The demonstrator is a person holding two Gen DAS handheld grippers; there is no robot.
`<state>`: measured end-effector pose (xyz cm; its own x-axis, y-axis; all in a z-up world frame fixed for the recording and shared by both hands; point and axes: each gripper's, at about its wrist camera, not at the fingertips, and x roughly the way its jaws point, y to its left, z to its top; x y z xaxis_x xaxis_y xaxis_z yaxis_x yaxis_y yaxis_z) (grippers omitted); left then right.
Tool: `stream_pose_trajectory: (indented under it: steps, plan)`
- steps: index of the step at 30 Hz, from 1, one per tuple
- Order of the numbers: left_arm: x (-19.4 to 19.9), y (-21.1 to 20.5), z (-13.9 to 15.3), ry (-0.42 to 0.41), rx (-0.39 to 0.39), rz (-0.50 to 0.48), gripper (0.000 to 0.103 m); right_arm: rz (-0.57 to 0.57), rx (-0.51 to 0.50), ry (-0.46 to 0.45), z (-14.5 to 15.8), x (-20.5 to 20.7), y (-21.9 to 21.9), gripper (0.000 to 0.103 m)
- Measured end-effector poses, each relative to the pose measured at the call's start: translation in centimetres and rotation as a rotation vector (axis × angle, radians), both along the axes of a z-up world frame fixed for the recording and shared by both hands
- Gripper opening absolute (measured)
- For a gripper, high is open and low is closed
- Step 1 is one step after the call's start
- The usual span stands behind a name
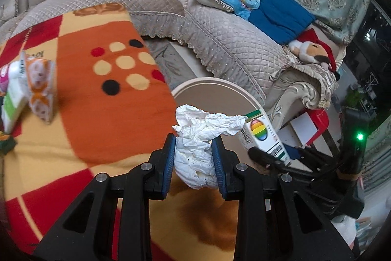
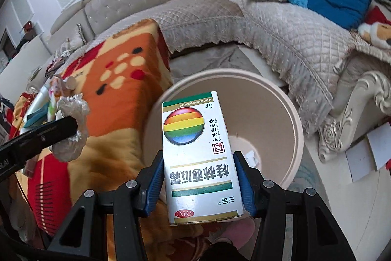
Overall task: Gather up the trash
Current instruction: 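Carry the tissue and medicine box over the white bin and release both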
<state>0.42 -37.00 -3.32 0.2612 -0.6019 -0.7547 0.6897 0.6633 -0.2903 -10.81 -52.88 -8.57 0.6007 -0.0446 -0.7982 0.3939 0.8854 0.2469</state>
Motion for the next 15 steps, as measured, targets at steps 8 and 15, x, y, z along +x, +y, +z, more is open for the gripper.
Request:
stream_pose_trajectory:
  steps: [8,15]
  plan:
    - [0.2,-2.1,-1.0,0.029,-0.015,-0.007,0.029,-0.032,0.035,0.044,-2.4,0.2,-1.5,0.053]
    - [0.2,-2.0,-1.1,0.040,-0.043,-0.005,0.057,-0.086,0.079,0.050,-3.0,-0.2,-2.6,0.071]
